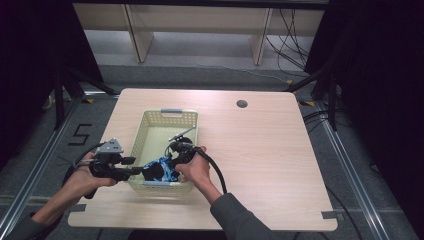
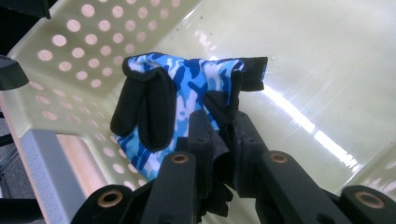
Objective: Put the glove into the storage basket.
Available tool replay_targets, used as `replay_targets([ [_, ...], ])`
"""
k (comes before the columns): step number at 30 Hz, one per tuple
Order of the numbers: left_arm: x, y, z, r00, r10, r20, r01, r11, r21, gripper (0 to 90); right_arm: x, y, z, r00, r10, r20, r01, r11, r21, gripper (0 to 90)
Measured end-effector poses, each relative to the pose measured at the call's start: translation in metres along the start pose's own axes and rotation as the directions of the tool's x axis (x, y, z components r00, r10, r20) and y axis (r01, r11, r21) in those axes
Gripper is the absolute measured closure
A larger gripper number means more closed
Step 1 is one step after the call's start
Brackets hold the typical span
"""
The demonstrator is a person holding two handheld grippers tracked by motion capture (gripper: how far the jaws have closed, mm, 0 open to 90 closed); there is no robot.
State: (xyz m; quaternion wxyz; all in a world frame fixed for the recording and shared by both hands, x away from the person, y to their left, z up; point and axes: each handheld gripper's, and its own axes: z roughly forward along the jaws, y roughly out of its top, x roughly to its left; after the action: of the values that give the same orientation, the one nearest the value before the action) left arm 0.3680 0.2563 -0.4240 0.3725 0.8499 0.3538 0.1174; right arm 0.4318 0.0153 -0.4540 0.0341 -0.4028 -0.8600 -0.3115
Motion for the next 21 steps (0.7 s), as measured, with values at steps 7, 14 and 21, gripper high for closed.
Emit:
replay_targets([
  [7,-0.006,0.005,-0.001,0.9999,-0.006,-0.011,0.006,1.0,0.002,45.0,0.006,-0.001,-0.003,0.999,-0.029,0.033,0.029,0.9995,0.011,76.0],
  [14,-0.012,0.007,-0.001,0.9999,-0.01,-0.005,0.01,0.9999,0.011,40.9,0.014,0.0,-0.003,0.9746,-0.16,0.157,0.151,0.9862,0.068,58.2],
  [21,-0.02,0.01,-0.008,0.9993,-0.035,0.01,0.035,0.9991,-0.024,40.4,0.019,0.007,-0.016,0.9692,-0.17,0.178,0.169,0.9854,0.021,46.5],
])
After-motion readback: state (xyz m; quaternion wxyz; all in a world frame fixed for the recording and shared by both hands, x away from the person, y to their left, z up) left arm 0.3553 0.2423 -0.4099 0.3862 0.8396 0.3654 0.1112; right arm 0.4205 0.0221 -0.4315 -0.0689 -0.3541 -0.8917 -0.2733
